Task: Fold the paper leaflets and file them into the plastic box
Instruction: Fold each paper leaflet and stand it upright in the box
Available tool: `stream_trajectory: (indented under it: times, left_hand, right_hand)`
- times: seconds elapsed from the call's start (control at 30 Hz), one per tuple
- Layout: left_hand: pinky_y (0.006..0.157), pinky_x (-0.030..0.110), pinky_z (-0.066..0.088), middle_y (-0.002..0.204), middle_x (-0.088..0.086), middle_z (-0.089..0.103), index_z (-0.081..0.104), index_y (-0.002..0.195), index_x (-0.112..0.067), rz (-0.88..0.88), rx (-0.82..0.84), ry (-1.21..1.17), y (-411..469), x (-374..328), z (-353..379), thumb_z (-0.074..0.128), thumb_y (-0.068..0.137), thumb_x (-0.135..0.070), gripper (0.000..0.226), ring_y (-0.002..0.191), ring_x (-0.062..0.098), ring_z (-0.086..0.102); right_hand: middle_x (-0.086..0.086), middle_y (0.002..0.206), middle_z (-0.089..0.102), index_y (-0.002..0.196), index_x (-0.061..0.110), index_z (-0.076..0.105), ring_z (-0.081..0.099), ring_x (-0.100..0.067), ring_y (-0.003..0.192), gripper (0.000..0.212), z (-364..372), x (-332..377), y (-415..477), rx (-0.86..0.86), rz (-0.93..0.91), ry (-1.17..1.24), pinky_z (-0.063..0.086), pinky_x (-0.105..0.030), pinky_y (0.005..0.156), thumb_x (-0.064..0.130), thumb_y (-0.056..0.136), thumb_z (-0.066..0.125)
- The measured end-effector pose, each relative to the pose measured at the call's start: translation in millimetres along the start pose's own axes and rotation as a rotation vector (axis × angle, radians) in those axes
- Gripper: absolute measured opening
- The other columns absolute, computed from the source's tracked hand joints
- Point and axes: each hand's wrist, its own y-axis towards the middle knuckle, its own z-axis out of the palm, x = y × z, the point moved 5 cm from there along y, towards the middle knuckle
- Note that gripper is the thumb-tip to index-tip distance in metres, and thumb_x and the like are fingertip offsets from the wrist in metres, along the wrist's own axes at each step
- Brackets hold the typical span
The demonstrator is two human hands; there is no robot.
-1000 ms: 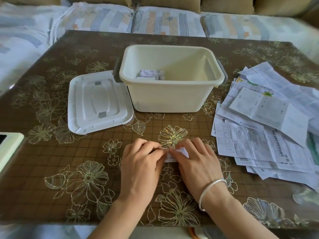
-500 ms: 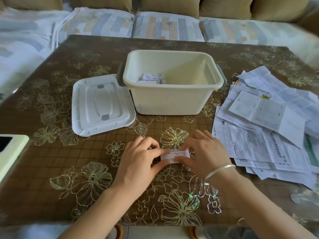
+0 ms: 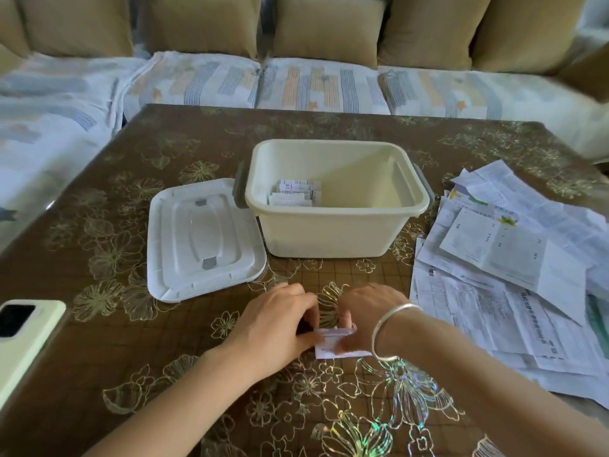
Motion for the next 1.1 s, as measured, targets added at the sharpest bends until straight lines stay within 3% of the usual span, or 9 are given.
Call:
stream_trajectory:
  times: [0.17, 0.3, 0.43, 0.53, 0.67, 0.73, 0.83, 1.0, 1.1]
  left_hand:
    - [0.068, 0.010, 0.042, 0.084, -0.020, 0.062, 0.065, 0.098, -0.032, -0.021, 0.120, -0.142, 7, 3, 3, 0.074, 0.083, -0.034, 0.018, 0.078, -0.004, 0.056]
    - [0.074, 0.015, 0.047, 0.085, -0.019, 0.059, 0.067, 0.091, -0.032, -0.028, 0.098, -0.161, 14, 4, -12, 0.069, 0.087, -0.031, 0.004, 0.080, -0.003, 0.055]
    - [0.071, 0.011, 0.045, 0.081, -0.019, 0.065, 0.069, 0.089, -0.031, -0.018, -0.112, -0.397, 26, 11, -64, 0.069, 0.085, -0.024, 0.009, 0.083, -0.002, 0.059]
    - [0.061, 0.010, 0.045, 0.079, -0.015, 0.069, 0.070, 0.088, -0.029, -0.018, -0.415, -0.547, 31, 19, -111, 0.064, 0.086, -0.028, 0.006, 0.072, 0.005, 0.063]
    - [0.063, 0.015, 0.048, 0.078, -0.012, 0.070, 0.069, 0.088, -0.028, -0.119, -0.776, -0.586, 32, 48, -142, 0.062, 0.092, -0.022, 0.010, 0.069, 0.004, 0.063]
    - [0.067, 0.014, 0.049, 0.080, -0.014, 0.069, 0.068, 0.089, -0.030, -0.177, -0.877, -0.575, 38, 62, -143, 0.060, 0.093, -0.020, 0.014, 0.076, 0.002, 0.064]
    - [0.073, 0.015, 0.049, 0.086, -0.016, 0.069, 0.067, 0.092, -0.027, -0.209, -0.919, -0.552, 53, 69, -137, 0.059, 0.094, -0.016, 0.014, 0.086, 0.002, 0.064]
    - [0.084, 0.029, 0.051, 0.090, -0.017, 0.068, 0.068, 0.095, -0.026, -0.218, -0.901, -0.517, 68, 68, -123, 0.057, 0.094, -0.019, 0.013, 0.093, 0.002, 0.062]
    - [0.083, 0.021, 0.049, 0.092, -0.019, 0.067, 0.068, 0.096, -0.026, -0.205, -0.907, -0.497, 74, 71, -115, 0.056, 0.094, -0.020, 0.013, 0.096, 0.000, 0.061]
  right_hand:
    - [0.004, 0.109, 0.063, 0.109, 0.025, 0.054, 0.059, -0.019, 0.100, 0.034, 1, -2, -3, -0.041, -0.021, 0.090, 0.046, -0.030, 0.082, 0.041, 0.082, 0.070]
    - [0.009, 0.107, 0.064, 0.105, 0.030, 0.062, 0.060, -0.013, 0.099, 0.025, -22, 0, -3, -0.037, -0.104, 0.112, 0.049, -0.027, 0.086, 0.043, 0.085, 0.066]
    - [0.012, 0.085, 0.061, 0.091, 0.033, 0.062, 0.059, -0.012, 0.082, 0.013, -90, -7, -8, -0.306, -0.084, 0.166, 0.050, -0.026, 0.075, 0.044, 0.086, 0.062]
    - [0.013, 0.077, 0.063, 0.078, 0.033, 0.058, 0.057, -0.007, 0.069, 0.014, -143, -4, -10, -0.366, -0.151, 0.299, 0.046, -0.022, 0.064, 0.045, 0.083, 0.063]
    - [0.011, 0.089, 0.068, 0.086, 0.032, 0.063, 0.063, -0.012, 0.082, 0.009, -188, -16, 12, -0.520, -0.192, 0.414, 0.052, -0.031, 0.077, 0.038, 0.081, 0.067]
    - [0.009, 0.091, 0.067, 0.087, 0.029, 0.063, 0.062, -0.012, 0.084, 0.007, -192, -23, 37, -0.528, -0.154, 0.361, 0.051, -0.022, 0.072, 0.028, 0.084, 0.070]
    - [0.013, 0.084, 0.063, 0.086, 0.030, 0.063, 0.059, -0.008, 0.077, 0.006, -182, -23, 73, -0.423, -0.102, 0.263, 0.040, -0.008, 0.058, 0.029, 0.084, 0.069]
    - [0.014, 0.075, 0.060, 0.088, 0.026, 0.070, 0.061, -0.011, 0.076, 0.009, -156, -19, 106, -0.333, -0.086, 0.213, 0.041, -0.013, 0.057, 0.032, 0.081, 0.071]
    - [0.010, 0.084, 0.067, 0.082, 0.029, 0.068, 0.062, -0.014, 0.078, 0.007, -150, -19, 118, -0.299, -0.066, 0.146, 0.046, -0.020, 0.060, 0.033, 0.080, 0.072]
